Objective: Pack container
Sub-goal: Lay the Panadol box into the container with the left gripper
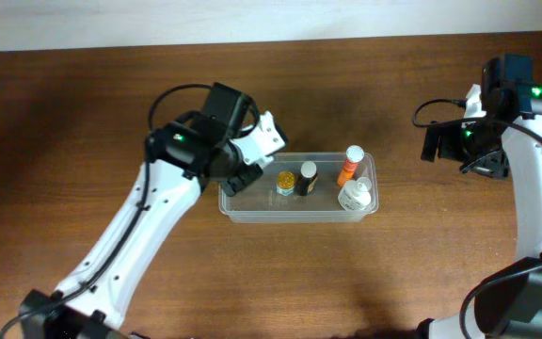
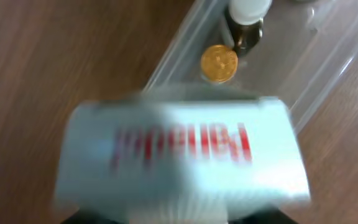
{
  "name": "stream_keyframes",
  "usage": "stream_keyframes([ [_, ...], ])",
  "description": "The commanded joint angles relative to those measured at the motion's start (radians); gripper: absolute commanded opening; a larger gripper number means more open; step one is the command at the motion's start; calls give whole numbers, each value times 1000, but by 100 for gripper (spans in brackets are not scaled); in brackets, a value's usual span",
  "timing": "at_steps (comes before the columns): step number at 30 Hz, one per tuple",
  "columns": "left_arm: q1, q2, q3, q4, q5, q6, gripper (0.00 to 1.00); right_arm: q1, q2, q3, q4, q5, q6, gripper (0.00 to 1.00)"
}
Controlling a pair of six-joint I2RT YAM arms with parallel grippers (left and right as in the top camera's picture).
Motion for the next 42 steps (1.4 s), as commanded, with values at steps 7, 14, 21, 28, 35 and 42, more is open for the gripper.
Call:
stream_keyframes([
  [7,-77,133,-43,104,37,137,44,-4,4,-3,3,-5,0,98],
  [14,-94,189,-43,40,26,136,43,-4,4,-3,3,-5,0,98],
  [21,-94,189,-43,-2,-19,132,40,-4,4,-3,3,-5,0,98],
  [28,-95,208,-43,-21,-21,129,71,-4,4,-3,2,-5,-1,98],
  [35,-92,160,-13,-16,-61,28,81,-4,4,-3,-2,-5,-1,98],
  [42,39,-21,-3,79,-65,-189,92,42,1,10,11,-2,-21,98],
])
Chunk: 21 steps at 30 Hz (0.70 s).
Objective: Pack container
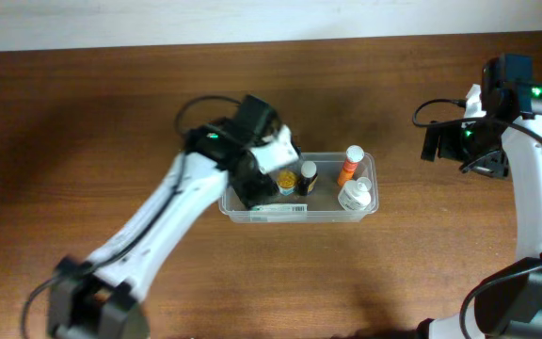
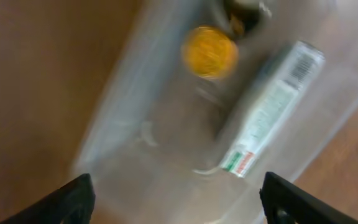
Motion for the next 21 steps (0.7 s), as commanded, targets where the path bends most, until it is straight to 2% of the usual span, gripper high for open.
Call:
stream_keyframes([
  [1,122,-130,31,45,-9,-200,99,61,0,22,10,7,-23,98],
  [5,289,-158,31,86,-8,-389,99,148,0,75,57,81,-22,98],
  [10,468,-147,31,109,-7,-521,99,209,6,84,193,107,-22,99],
  [16,577,-137,31,108,11,-544,99,223,10,84,325,106,-21,98],
  [21,606,-138,31,88,12,-543,99,222,3,84,304,85,-69,98],
])
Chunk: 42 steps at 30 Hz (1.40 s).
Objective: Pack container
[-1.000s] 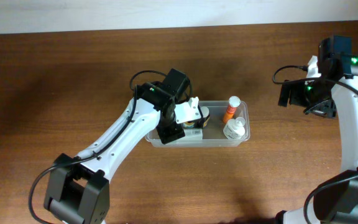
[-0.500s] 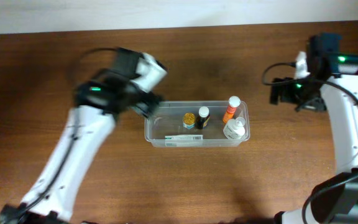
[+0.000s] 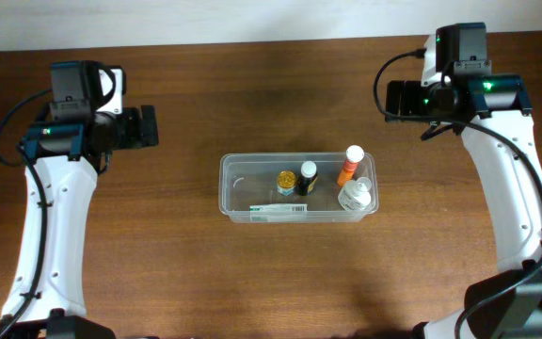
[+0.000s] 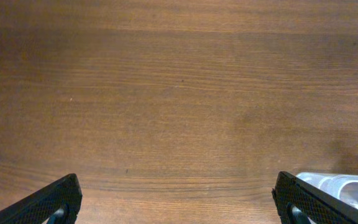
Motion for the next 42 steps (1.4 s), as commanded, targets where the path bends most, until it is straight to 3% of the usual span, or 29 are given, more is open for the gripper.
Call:
stream_keyframes([
  [1,16,3,8,-29,18,-24,100,5,-6,19,-32,-2,-35,98],
  [9,15,-201,-66,-93,48,34,99,14,-190,-14,-118,2,38,98],
  [17,15,-707,-462,85,48,23,100,130,-560,-372,55,191,119,98],
  [25,15,-1012,-669,60,48,-10,99,168,-836,-719,132,208,121,98],
  [32,15,-1040,-672,-43,48,-10,99,168,-853,-827,132,207,121,98],
  [42,15,-1040,-672,-59,48,-10,99,168,-716,-830,133,207,121,98],
])
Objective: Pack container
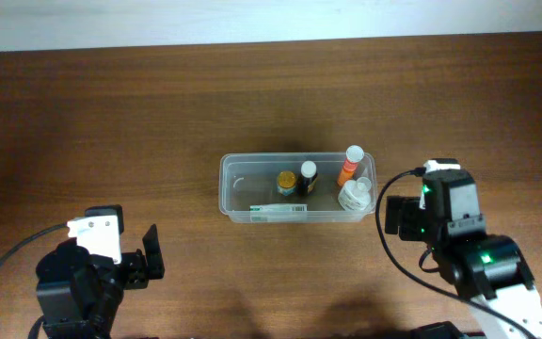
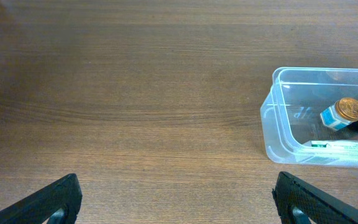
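Note:
The clear plastic container (image 1: pixel 237 166) sits mid-table. Inside it stand a gold-capped jar (image 1: pixel 286 181), a dark bottle with a white cap (image 1: pixel 307 177), an orange bottle (image 1: pixel 348 165) and a white bottle (image 1: pixel 354 195). A flat white box (image 1: pixel 280 210) lies along its near wall. My left gripper (image 2: pixel 178 208) is open and empty, well to the left of the container (image 2: pixel 272 118), over bare wood. The jar (image 2: pixel 344 112) and box (image 2: pixel 347 147) also show in the left wrist view. My right gripper (image 1: pixel 395 218) hovers just right of the container; its jaws are hard to read.
The brown wooden table (image 1: pixel 111 113) stretches around the container. The left arm's body (image 1: pixel 83 278) is at the near left edge. The right arm's body (image 1: pixel 469 250) is at the near right.
Both arms have shifted from the far corners of the table to the near edge. The left wrist view now takes in the container's left end. The container's contents are unchanged.
My left gripper held a white box with red lettering over the container's left end. Then the box lay inside and the gripper was open. Later both arms stood at the far corners, and now they are at the near edge.

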{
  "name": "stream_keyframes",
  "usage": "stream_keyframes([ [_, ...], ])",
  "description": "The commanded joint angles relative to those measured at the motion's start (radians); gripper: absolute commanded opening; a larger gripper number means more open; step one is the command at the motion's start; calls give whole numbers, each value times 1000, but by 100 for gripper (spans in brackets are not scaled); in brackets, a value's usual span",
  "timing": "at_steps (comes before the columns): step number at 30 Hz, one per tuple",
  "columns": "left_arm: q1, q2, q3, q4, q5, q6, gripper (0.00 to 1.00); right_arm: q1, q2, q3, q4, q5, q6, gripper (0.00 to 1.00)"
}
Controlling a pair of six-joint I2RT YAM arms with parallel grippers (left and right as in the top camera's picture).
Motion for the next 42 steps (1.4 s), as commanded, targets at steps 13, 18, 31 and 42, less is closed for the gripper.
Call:
stream_keyframes([
  [13,5,-3,-9,0,14,-11,99,8,-7,-33,148,13,-2,98],
  [18,5,-3,-9,0,14,-11,99,8,-278,-159,298,13,-100,98],
  [31,5,-3,-9,0,14,-11,99,-53,-909,-532,497,11,-129,98],
  [42,5,-3,-9,0,14,-11,99,-53,-932,-788,804,-165,-311,98],
])
